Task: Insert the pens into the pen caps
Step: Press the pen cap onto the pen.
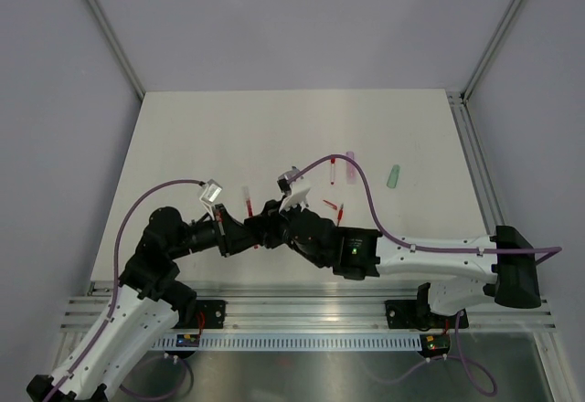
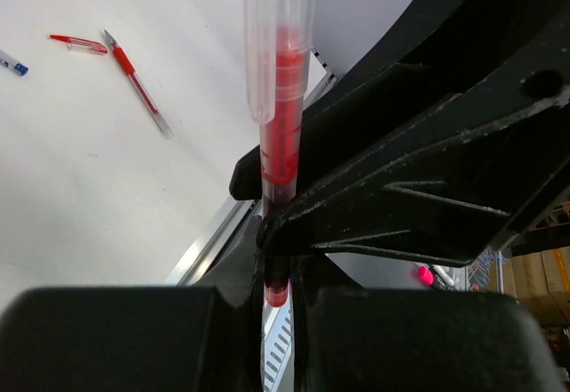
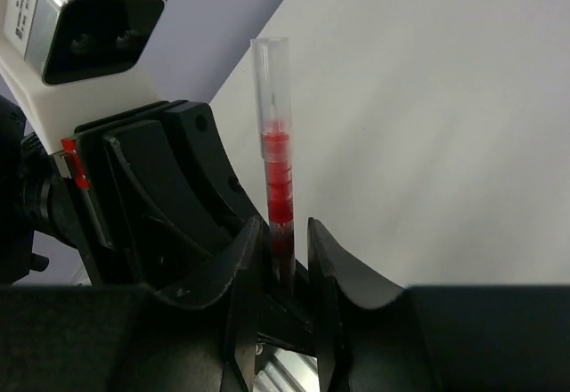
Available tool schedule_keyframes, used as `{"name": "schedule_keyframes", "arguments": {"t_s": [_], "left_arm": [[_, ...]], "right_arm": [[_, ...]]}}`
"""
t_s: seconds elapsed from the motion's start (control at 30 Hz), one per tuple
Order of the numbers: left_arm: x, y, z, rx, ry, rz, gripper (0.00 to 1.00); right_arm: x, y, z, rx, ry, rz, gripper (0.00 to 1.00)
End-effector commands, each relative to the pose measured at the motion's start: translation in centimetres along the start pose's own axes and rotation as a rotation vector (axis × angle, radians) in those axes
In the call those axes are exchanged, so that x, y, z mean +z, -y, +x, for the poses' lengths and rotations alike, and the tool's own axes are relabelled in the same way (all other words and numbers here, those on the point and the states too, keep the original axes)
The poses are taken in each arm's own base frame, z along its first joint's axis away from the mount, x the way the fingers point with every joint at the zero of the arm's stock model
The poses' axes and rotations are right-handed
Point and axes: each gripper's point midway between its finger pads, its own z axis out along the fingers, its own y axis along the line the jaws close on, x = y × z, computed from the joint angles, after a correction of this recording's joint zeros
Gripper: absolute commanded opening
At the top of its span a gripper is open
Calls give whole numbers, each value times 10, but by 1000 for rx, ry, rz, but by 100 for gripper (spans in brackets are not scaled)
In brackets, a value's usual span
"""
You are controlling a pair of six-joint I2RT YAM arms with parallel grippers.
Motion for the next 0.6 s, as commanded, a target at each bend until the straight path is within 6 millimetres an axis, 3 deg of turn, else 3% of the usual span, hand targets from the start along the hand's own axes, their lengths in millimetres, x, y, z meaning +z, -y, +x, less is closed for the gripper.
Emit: {"name": "schedule_keyframes", "arguments": {"t_s": [0.0,0.27,0.4,0.43,0.47,0.53,0.57], "left_arm": [[1,9,-32,84,136,18,0],[0,9,-29,80,131,17,0],[-10,6,-28,128,102,-55,38],[-14,-4,-20,139,62,-112,62],[-20,3,-28,164,70,-127,71],[-29,-6,-20,173,33,-202,87],[-32,-3,-22,186,35,-210,90]], "right_arm": [[-6,-23,15,-10,-96,-97,33],[2,-12,12,-9,-81,-49,0],[7,1,0,-16,-67,-14,0],[10,7,-6,-17,-59,-5,0],[10,13,-7,-27,-68,8,0],[15,32,-13,-35,-80,58,0],[17,38,-15,-30,-78,64,0]]}}
